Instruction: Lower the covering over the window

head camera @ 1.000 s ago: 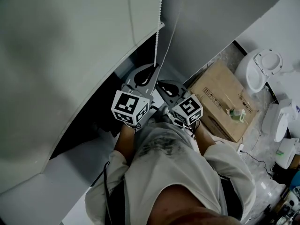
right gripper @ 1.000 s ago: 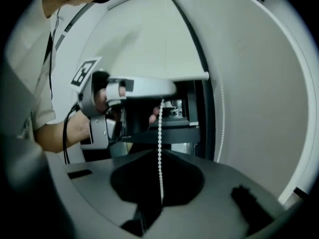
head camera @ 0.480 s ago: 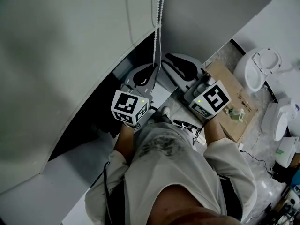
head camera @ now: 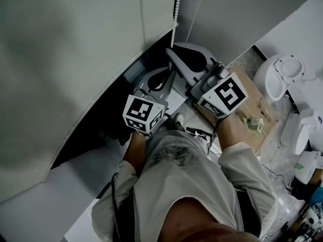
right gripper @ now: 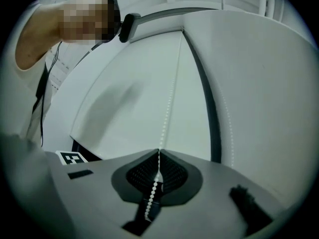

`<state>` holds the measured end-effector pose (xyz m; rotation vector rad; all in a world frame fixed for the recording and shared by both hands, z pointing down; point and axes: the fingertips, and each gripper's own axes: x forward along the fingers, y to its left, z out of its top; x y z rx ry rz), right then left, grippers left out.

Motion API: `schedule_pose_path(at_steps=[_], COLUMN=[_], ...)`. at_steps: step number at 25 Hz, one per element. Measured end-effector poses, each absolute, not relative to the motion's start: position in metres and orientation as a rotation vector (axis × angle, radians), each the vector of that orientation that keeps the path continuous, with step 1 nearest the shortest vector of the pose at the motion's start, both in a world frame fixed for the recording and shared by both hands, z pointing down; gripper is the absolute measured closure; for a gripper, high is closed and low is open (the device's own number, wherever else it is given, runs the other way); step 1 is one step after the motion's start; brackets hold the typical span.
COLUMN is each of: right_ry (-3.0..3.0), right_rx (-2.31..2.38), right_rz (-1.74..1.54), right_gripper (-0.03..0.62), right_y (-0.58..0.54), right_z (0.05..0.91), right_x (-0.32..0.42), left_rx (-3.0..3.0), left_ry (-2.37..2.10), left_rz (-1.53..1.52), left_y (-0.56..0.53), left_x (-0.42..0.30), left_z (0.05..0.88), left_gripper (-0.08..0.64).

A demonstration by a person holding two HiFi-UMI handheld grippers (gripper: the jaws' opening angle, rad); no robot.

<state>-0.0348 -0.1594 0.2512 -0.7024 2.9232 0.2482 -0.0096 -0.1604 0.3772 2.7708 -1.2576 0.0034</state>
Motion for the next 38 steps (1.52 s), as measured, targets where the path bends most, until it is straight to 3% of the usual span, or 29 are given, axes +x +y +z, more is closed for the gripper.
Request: schedule_pose_path(at_steps=[38], right_ry=[3.172], right_rx=[-0.827], right_rz=[-0.033], right_gripper=[0.574], right_y=[-0.162], right_z=[0.414], right_x=[-0.042], left_rx=[2.518], left_ry=[-1.166], left_rz=[0.237], left_y=[-0.131], left_x=[-0.02], left_z=[0.522], left_gripper=[0.54])
